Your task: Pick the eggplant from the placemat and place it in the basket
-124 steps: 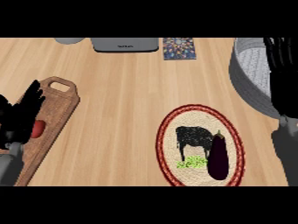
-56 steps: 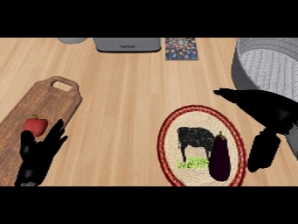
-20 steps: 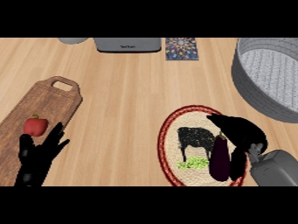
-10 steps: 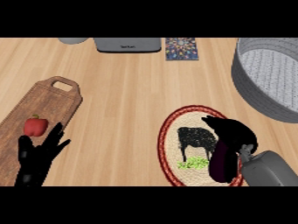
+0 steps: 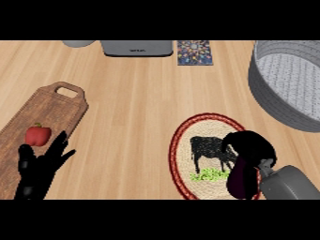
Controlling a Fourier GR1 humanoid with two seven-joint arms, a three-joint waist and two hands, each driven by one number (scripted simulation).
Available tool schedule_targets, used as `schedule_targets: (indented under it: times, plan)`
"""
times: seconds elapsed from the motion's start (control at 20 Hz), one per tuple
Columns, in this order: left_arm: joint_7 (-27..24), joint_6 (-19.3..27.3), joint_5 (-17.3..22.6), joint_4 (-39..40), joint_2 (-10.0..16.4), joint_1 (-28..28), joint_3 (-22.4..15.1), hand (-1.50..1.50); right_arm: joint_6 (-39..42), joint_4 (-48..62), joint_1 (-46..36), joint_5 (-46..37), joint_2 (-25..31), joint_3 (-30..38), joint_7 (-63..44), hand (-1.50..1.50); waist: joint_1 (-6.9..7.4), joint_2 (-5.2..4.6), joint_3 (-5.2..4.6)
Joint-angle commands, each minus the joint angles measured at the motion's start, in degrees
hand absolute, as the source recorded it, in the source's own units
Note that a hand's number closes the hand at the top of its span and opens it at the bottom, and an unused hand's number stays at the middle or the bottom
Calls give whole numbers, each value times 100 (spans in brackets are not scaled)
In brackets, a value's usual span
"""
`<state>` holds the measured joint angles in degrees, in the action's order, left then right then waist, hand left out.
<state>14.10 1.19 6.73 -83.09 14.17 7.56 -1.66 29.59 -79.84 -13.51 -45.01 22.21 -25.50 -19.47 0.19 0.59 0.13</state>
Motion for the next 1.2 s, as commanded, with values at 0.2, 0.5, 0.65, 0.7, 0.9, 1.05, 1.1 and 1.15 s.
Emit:
schedule_targets:
  times: [0.2,0.5,0.65,0.7,0.9,1.05,1.1,1.15]
  plan:
    - [266,19,-190,246,-84,-167,55,0,-458,275,50,-831,-205,-267,372,150,-7,-60,-12]
    - [189,-50,-63,201,-2,37,222,0,-1382,-1084,1181,-1012,1414,-641,2496,150,-194,-23,-9]
    - [269,-72,34,-126,67,350,290,0,-2248,-1613,1829,-1046,2270,-493,3476,150,-276,16,1]
    - [291,18,-53,-68,-136,339,110,0,-2616,-1683,1958,-1098,2420,-389,3692,150,-290,3,-1]
    - [285,-54,-24,-48,-12,232,242,0,-3826,-1498,2636,-456,2590,498,4515,150,-213,-32,-3]
    - [54,2,-70,91,-97,249,257,0,-3212,-1918,2908,1212,2385,985,4879,150,-281,-35,-12]
    - [90,18,-109,14,-94,392,208,0,-2892,-1998,2989,1874,1804,774,4811,150,-340,-47,0]
    - [174,-34,-29,3,-87,321,227,0,-2720,-2178,3038,2317,1720,865,4890,150,-377,-49,-6]
